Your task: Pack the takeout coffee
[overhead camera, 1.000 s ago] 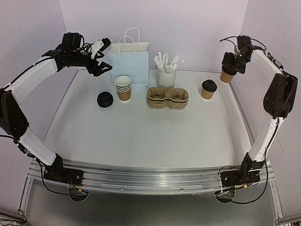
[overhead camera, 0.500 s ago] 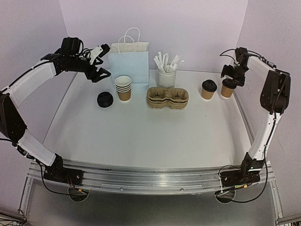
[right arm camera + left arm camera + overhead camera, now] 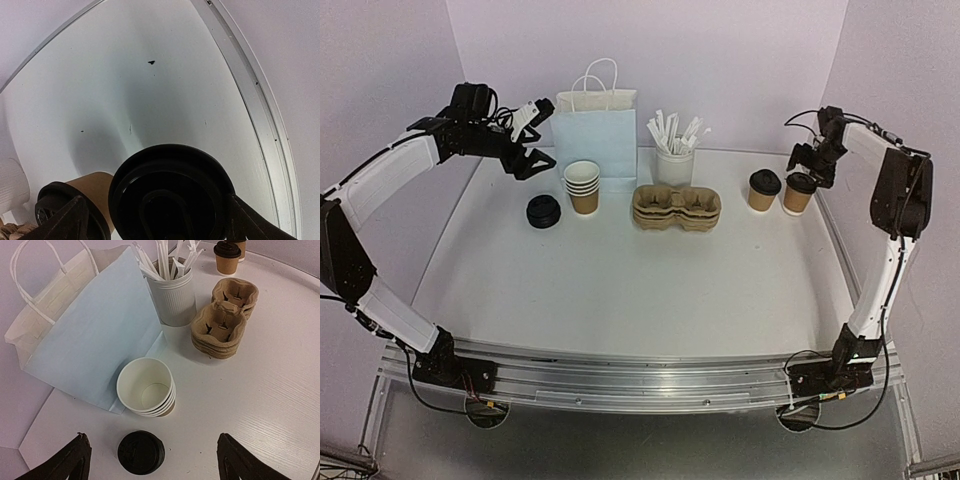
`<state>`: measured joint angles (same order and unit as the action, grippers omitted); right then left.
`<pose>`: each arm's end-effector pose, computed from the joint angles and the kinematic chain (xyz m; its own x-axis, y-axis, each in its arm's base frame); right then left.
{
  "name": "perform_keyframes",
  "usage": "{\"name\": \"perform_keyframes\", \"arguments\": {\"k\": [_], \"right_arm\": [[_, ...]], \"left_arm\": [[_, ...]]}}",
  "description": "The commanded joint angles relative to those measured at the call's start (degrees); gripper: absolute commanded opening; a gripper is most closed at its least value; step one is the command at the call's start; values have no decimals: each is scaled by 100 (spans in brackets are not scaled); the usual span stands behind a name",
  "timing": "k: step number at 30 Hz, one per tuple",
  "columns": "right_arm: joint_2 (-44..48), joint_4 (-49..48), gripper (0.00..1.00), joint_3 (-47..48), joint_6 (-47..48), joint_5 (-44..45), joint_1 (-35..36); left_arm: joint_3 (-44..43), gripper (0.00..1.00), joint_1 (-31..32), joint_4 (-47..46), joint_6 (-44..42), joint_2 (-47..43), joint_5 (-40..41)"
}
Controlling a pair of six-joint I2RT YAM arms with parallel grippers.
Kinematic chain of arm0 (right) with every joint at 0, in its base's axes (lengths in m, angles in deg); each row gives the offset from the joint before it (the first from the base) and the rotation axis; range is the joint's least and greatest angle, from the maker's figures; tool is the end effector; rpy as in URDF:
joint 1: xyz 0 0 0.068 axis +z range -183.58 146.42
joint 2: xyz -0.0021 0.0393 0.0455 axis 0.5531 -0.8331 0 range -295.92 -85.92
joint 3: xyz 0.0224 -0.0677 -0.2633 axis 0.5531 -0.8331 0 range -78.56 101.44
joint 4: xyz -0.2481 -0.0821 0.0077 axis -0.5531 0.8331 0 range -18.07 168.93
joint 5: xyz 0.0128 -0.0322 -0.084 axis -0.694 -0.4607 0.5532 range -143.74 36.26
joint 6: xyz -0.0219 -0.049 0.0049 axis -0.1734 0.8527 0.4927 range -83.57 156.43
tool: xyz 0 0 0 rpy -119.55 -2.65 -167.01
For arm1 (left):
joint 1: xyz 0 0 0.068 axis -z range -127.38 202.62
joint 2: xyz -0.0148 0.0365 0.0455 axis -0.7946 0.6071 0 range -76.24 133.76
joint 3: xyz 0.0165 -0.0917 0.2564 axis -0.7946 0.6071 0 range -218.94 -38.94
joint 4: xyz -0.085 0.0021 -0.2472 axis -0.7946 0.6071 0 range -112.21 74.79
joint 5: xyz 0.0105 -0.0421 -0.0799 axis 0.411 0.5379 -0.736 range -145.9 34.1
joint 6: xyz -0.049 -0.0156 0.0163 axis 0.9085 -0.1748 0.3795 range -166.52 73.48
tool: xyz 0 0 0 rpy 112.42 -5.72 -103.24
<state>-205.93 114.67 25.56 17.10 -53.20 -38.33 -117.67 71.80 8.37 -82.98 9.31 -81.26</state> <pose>0.4595 -0.0385 0.2393 -0.7739 0.3965 -0.4939 0.3645 0.9165 0.1647 0.3106 -0.1242 0.3426 -0.0942 0.6013 -0.7934 0.8382 0.4779 0.2627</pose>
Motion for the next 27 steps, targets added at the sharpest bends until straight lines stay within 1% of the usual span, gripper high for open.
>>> {"name": "perform_keyframes", "arguments": {"k": [1, 4, 6, 9, 13, 19, 21, 24, 27], "right_arm": [[302, 15, 85, 70, 45, 104, -17], [434, 32, 81, -12, 136, 89, -17], [517, 69, 78, -75, 142, 89, -17], [795, 76, 75, -236, 114, 158, -8], [896, 99, 75, -391, 216, 232, -9], [961, 147, 77, -341, 123, 215, -8], [1032, 155, 77, -285, 135, 192, -8], [1232, 156, 76, -206, 139, 28, 29], [1527, 156, 75, -120, 237, -145, 323]], "left_arm": [[180, 86, -11, -63, -278, -418, -353], [299, 86, -2, -146, -419, -478, -533], [311, 86, -1, -193, -399, -472, -614], [289, 86, -2, -219, -344, -445, -737], [340, 86, -2, -258, -316, -448, -858], [341, 86, 4, -232, -278, -483, -866], [346, 86, -2, -244, -227, -498, -796], [302, 86, -2, -421, 115, -445, -453], [129, 86, -3, -538, 280, -319, -151]]}}
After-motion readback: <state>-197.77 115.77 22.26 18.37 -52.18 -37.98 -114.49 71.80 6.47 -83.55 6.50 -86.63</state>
